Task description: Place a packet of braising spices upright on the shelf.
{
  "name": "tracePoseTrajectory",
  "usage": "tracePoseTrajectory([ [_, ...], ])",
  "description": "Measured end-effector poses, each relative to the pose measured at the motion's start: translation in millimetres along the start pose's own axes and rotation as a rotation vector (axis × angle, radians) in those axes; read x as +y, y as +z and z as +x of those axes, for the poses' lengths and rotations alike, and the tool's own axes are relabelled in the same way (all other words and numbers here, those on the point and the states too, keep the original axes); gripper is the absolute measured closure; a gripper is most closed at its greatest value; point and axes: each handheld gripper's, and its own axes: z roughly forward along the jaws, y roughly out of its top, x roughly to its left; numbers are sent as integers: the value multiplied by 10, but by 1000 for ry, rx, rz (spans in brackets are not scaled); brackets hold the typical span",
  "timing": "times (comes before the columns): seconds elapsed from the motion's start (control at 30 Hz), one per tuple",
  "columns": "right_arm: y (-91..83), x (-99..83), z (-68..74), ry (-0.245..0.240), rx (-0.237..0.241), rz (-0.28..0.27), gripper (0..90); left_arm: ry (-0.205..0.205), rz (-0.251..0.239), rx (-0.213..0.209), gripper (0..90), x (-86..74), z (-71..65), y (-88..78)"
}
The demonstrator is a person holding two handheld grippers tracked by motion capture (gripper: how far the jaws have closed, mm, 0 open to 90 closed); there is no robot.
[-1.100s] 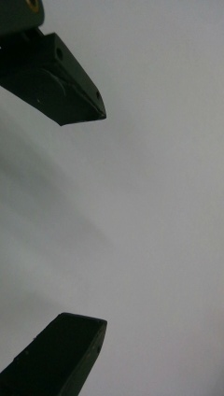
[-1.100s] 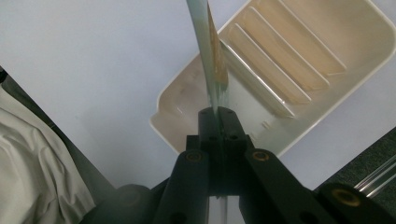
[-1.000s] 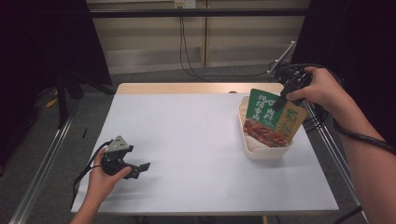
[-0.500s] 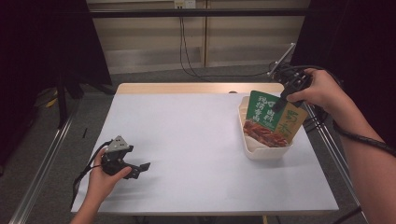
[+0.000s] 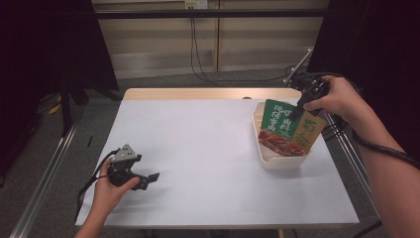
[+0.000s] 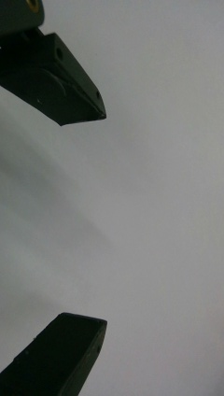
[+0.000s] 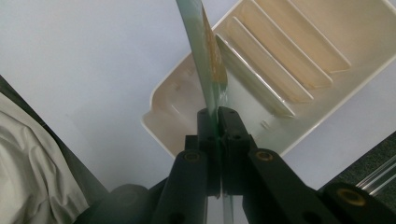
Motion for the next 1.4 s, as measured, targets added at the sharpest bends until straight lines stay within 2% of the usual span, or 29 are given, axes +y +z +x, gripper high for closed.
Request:
tracePoseTrajectory([
  [0.33, -25, -2, 4, 16, 1, -28, 760, -8, -2, -2, 19, -3, -7, -7],
  [0.53, -57, 9, 16, 10, -17, -39, 542, -8, -2, -2, 19, -2, -7, -5],
  [0.67, -82, 8, 8, 22, -26, -47, 437, -9, -2, 2, 19, -1, -7, -5],
  [0.73, -103, 9, 6, 19, -45, -53, 391, -8, -1, 1, 19, -1, -8, -5],
  [0.9, -153, 28, 22, 6, -41, -49, 353, -1, 4, 4, 19, -10, -4, -18],
  [1.0, -196, 62, 53, 4, -43, -55, 325, -15, -4, 4, 19, -9, -10, -24],
  [1.13, -253, 93, 104, -2, -53, -54, 295, -12, 0, -4, 19, -11, -8, -19],
  [1.2, -296, 118, 156, -8, -58, -53, 264, 0, 5, 6, 19, -10, -9, -19],
  [1.27, -305, 123, 165, -12, -64, -52, 255, -11, 1, -5, 19, -10, -11, -18],
  [1.4, -376, 155, 216, -19, -79, -57, 224, -10, 0, 2, 19, -8, -7, -20],
])
